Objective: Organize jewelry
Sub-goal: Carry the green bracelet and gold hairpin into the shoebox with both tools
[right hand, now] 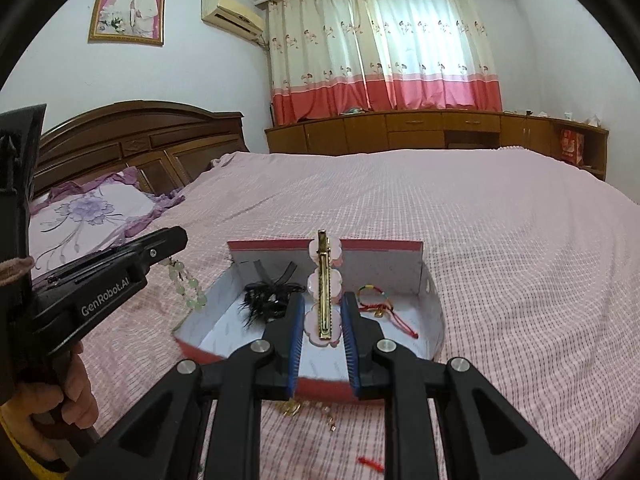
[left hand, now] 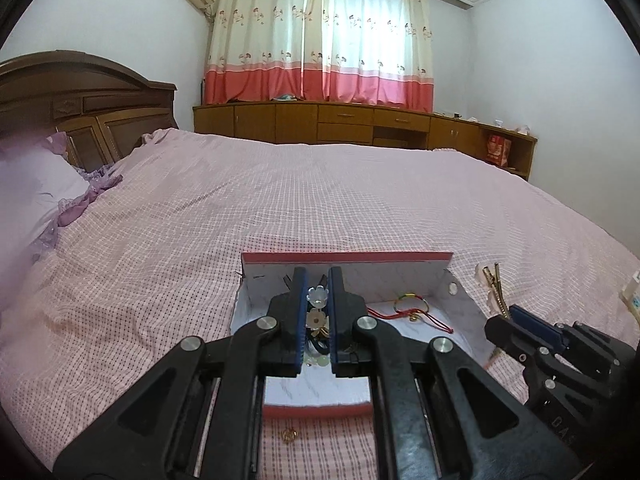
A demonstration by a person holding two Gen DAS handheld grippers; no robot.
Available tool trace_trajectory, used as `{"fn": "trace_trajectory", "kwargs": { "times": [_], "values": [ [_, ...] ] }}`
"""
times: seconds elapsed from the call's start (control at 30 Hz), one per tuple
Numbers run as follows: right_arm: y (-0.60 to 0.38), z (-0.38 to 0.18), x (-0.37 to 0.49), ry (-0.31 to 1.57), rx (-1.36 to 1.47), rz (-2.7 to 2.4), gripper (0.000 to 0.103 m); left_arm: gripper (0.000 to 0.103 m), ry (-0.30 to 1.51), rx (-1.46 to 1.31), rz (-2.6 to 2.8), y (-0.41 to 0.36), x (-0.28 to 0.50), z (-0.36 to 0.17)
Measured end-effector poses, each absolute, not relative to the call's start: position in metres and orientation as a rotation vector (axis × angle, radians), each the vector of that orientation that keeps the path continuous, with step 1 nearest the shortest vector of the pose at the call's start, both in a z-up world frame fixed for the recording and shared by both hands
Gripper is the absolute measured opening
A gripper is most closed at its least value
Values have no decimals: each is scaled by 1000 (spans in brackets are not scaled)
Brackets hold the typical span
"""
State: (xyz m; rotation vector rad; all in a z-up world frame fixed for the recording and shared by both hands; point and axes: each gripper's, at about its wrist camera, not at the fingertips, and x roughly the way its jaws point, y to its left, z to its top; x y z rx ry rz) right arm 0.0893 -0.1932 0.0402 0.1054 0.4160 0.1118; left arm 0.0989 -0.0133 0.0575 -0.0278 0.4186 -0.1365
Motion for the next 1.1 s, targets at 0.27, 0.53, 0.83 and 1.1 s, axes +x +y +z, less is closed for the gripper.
{"fn": "trace_trajectory", "kwargs": {
  "times": [0.27,0.53,0.83,1.1],
  "values": [
    [-201,28,120,430,103,77,20,1,429,-47,-112,-12,124,39],
    [-211,5,157,518,119,39,20,1,491,-47,-91,-14,153,16],
    [-221,-16,182,606,130,19,21,1,630,-95,-88,-11,177,-13],
    [-221,-27,190,660,134,21,21,2,690,-94,-91,-14,180,-19]
  ]
}}
